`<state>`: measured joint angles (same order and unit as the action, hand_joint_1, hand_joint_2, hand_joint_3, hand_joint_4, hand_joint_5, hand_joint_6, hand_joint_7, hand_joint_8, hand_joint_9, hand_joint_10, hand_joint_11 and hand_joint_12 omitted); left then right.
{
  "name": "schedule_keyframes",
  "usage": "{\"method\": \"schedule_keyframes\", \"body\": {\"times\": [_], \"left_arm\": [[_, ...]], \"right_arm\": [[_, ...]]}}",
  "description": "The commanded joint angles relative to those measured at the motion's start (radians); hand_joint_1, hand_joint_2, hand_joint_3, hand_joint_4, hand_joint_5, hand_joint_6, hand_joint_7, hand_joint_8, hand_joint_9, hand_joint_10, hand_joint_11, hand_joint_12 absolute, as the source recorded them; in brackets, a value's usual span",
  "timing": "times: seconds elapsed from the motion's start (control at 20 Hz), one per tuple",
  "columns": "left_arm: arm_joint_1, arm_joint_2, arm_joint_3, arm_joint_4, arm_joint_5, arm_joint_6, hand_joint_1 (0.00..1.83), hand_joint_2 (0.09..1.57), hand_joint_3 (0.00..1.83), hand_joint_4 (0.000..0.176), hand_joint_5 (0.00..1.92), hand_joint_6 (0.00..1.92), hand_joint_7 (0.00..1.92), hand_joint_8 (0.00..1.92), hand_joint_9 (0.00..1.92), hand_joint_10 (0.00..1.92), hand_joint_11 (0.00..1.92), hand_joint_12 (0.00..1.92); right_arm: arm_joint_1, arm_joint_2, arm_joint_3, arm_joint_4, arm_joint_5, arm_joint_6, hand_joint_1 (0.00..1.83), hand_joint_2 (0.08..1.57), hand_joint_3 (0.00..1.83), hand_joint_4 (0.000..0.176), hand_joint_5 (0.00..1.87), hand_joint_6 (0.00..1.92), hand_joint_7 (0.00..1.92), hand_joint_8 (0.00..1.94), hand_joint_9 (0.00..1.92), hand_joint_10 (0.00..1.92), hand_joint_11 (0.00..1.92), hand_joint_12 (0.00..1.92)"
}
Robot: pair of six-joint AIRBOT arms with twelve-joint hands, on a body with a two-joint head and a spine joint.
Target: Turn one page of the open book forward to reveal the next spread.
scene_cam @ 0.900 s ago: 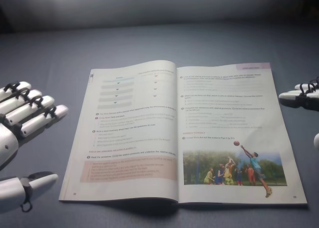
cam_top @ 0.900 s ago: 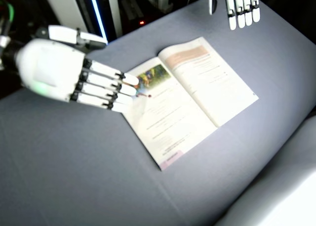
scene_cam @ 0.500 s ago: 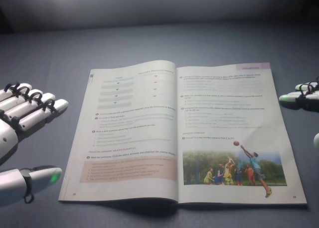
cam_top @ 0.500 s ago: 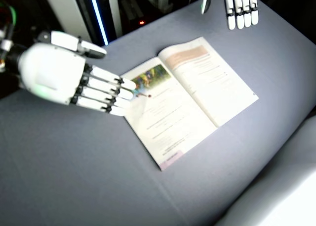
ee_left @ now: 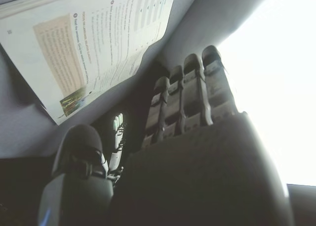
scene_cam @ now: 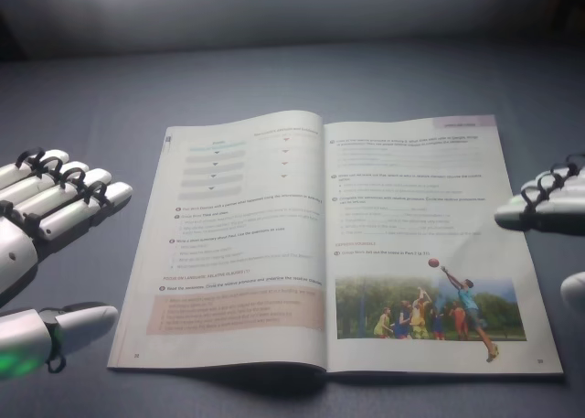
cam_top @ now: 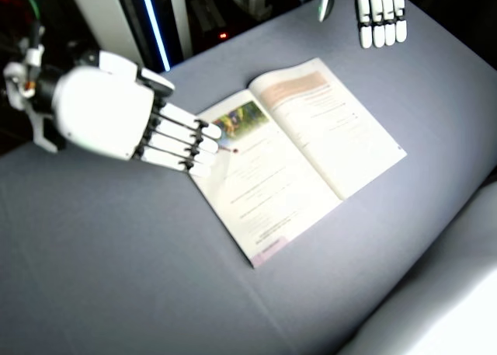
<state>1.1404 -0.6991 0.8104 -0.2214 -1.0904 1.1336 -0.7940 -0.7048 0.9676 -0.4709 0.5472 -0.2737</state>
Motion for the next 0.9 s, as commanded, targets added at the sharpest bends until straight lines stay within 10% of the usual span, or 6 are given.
{"method": "schedule_keyframes", "body": {"times": [0.0, 0.85], "left_arm": [[-0.008, -0.002, 0.005, -0.002, -0.114, -0.004, 0.00, 1.30, 0.01, 0.000, 0.08, 0.01, 0.08, 0.01, 0.07, 0.00, 0.04, 0.04], [-0.010, -0.017, 0.016, 0.007, -0.095, -0.012, 0.00, 1.32, 0.00, 0.004, 0.08, 0.00, 0.10, 0.00, 0.10, 0.00, 0.06, 0.04]], "right_arm": [[0.015, 0.001, -0.001, 0.021, 0.074, 0.004, 0.00, 1.36, 0.00, 0.000, 0.12, 0.00, 0.09, 0.00, 0.04, 0.00, 0.03, 0.03], [0.061, -0.116, 0.043, -0.342, -0.169, 0.004, 0.00, 1.27, 0.00, 0.000, 0.11, 0.00, 0.07, 0.00, 0.00, 0.00, 0.00, 0.00]]}}
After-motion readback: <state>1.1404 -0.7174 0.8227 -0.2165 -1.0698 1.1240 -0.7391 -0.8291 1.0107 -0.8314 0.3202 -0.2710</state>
